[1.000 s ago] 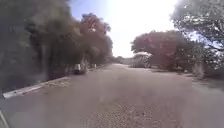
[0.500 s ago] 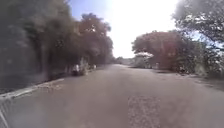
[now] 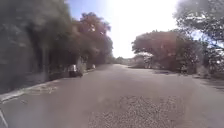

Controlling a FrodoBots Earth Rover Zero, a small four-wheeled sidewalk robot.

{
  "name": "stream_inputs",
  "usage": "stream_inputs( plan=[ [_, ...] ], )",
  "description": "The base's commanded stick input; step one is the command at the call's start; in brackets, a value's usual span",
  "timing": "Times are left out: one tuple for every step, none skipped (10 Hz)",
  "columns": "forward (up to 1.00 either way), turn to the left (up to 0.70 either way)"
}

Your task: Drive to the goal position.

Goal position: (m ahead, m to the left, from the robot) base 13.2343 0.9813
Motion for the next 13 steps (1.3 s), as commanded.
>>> stream_inputs(
  plan=[
    [0.5, 0.0],
    [0.5, 0.0],
    [0.5, 0.0],
    [0.5, 0.0],
    [0.5, 0.0],
    [0.5, 0.0],
    [0.5, 0.0],
    [0.5, 0.0],
    [0.5, 0.0],
    [0.5, 0.0],
    [0.5, 0.0],
    [0.5, 0.0],
    [0.5, 0.0]
  ],
)
